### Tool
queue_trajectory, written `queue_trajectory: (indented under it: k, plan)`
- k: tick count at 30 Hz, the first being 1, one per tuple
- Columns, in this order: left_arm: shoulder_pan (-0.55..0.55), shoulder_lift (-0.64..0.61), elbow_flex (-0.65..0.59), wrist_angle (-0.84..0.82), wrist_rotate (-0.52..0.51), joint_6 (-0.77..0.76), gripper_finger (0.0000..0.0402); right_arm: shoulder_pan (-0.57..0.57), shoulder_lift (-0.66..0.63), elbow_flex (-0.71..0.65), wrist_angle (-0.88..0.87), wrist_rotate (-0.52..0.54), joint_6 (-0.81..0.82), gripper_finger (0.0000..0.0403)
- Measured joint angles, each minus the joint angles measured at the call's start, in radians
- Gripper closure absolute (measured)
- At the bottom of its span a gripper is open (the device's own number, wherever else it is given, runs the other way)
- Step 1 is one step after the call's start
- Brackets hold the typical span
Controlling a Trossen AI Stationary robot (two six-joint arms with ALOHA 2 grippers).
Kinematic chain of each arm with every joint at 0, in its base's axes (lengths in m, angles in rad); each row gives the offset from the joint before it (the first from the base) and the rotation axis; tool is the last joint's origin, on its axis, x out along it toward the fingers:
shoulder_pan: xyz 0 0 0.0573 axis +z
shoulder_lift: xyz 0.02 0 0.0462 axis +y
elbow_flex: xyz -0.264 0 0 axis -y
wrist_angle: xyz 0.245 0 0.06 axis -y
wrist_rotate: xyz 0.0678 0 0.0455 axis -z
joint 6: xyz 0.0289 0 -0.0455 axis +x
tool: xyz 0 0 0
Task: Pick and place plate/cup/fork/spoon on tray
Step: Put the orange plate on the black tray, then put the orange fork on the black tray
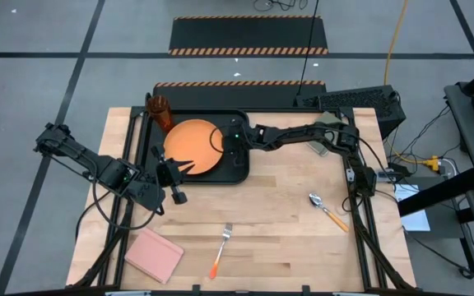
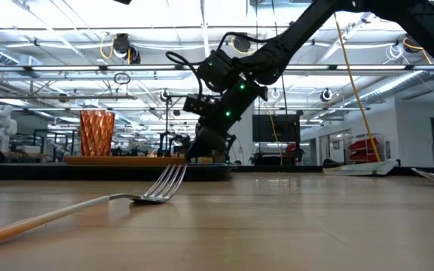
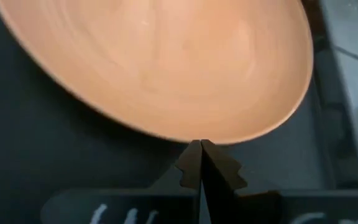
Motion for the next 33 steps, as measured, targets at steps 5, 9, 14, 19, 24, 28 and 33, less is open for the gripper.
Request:
queue_trajectory:
  k: [5,9,14,19,24,28,33]
  plan:
    - [0.002,0.000,0.000,0.005,-0.001,0.000,0.0353,0.000,0.004,0.001,0.035,-0.001,0.011,0.0402]
    - [0.003,0.000,0.000,0.005,0.000,0.000,0.0353,0.000,0.015,0.002,0.044,-0.033,0.029,0.0403]
    - [0.003,0.000,0.000,0.007,0.000,0.000,0.0353,0.003,0.019,0.002,0.060,-0.051,0.036,0.0403]
    - [0.003,0.000,0.000,0.007,0.000,0.000,0.0353,0.005,0.020,0.002,0.100,-0.054,0.041,0.0403]
    - [0.003,0.000,0.000,0.007,0.000,0.000,0.0353,0.008,0.020,0.002,0.103,-0.053,0.045,0.0403]
    - [0.003,0.000,0.000,0.007,0.000,0.000,0.0353,0.025,-0.015,0.001,0.065,-0.051,0.082,0.0403]
    - [0.003,0.000,0.000,0.008,0.000,0.000,0.0353,0.070,-0.129,0.002,-0.116,-0.050,0.135,0.0403]
